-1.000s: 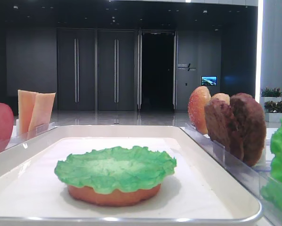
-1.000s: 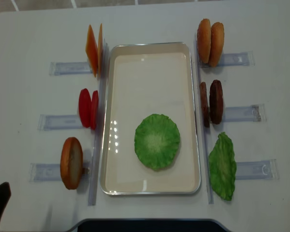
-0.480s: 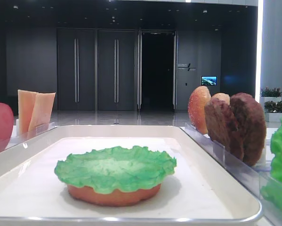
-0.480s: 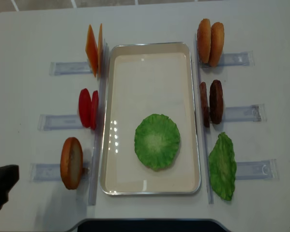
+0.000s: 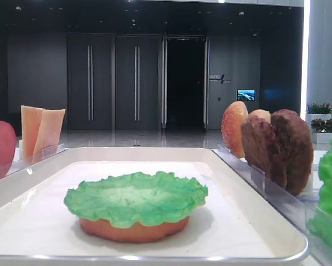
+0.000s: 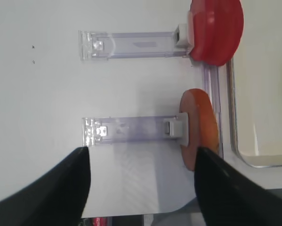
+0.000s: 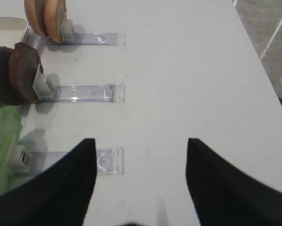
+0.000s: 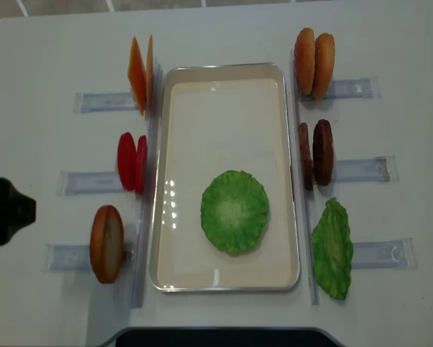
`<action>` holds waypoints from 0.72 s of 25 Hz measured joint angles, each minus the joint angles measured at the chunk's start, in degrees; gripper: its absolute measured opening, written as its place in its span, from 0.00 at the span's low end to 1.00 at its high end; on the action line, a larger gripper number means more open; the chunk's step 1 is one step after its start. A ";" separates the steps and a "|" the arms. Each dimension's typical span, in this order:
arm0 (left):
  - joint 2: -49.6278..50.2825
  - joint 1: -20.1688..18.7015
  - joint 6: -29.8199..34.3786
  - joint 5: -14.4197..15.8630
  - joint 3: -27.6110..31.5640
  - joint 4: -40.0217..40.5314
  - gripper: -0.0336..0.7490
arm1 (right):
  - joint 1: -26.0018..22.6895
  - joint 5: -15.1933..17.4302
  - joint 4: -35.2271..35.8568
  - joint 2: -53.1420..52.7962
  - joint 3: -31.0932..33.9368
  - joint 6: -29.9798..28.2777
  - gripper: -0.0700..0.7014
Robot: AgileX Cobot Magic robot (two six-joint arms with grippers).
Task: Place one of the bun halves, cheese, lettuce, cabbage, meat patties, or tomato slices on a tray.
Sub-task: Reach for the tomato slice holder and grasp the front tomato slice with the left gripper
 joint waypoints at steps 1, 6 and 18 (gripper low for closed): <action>1.45 0.00 0.00 0.00 -1.18 0.00 0.71 | 0.00 0.00 0.00 0.00 0.00 0.00 0.65; 9.79 0.00 0.00 -0.06 -7.37 0.00 0.71 | 0.00 0.00 0.02 0.00 0.00 0.00 0.65; 29.24 0.00 0.00 -0.17 -21.80 0.00 0.71 | 0.00 0.00 0.02 0.00 0.00 0.00 0.65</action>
